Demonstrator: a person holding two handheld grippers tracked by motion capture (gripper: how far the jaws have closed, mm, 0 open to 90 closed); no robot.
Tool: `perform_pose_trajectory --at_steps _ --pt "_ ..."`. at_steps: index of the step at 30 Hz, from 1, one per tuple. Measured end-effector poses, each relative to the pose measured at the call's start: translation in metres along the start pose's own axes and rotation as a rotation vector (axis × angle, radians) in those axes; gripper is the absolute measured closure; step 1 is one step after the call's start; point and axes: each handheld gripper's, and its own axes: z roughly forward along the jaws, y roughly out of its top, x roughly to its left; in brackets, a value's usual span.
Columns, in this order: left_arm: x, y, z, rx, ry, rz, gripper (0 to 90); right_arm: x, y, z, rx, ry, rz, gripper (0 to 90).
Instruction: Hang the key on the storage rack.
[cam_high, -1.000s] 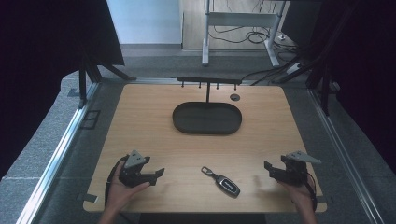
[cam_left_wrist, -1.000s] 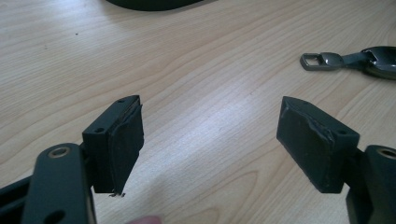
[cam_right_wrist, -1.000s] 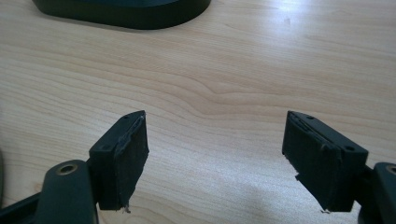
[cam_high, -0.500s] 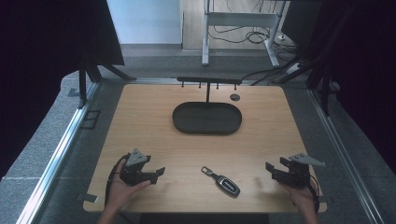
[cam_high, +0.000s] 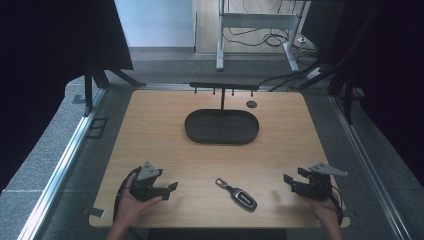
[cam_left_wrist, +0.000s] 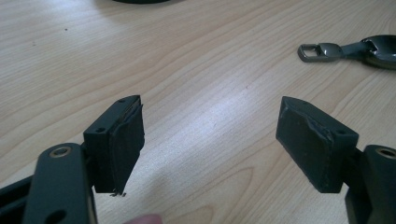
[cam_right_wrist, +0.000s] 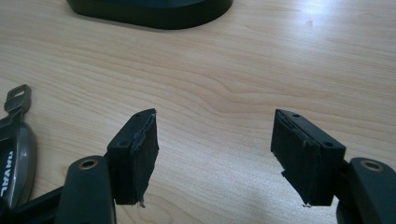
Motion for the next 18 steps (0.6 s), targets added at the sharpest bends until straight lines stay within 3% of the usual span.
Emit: perform_pose_trajectory --at_steps 11,18 --pt "0.001 -0.001 0.001 0.001 0.000 -0.002 24.3 -0.002 0.002 -0.003 -0.015 0.017 0.017 35.1" --pt "0.002 -0.001 0.002 0.021 0.002 0.002 24.1 0.006 0.011 -0.008 0.000 0.053 -0.025 38.7"
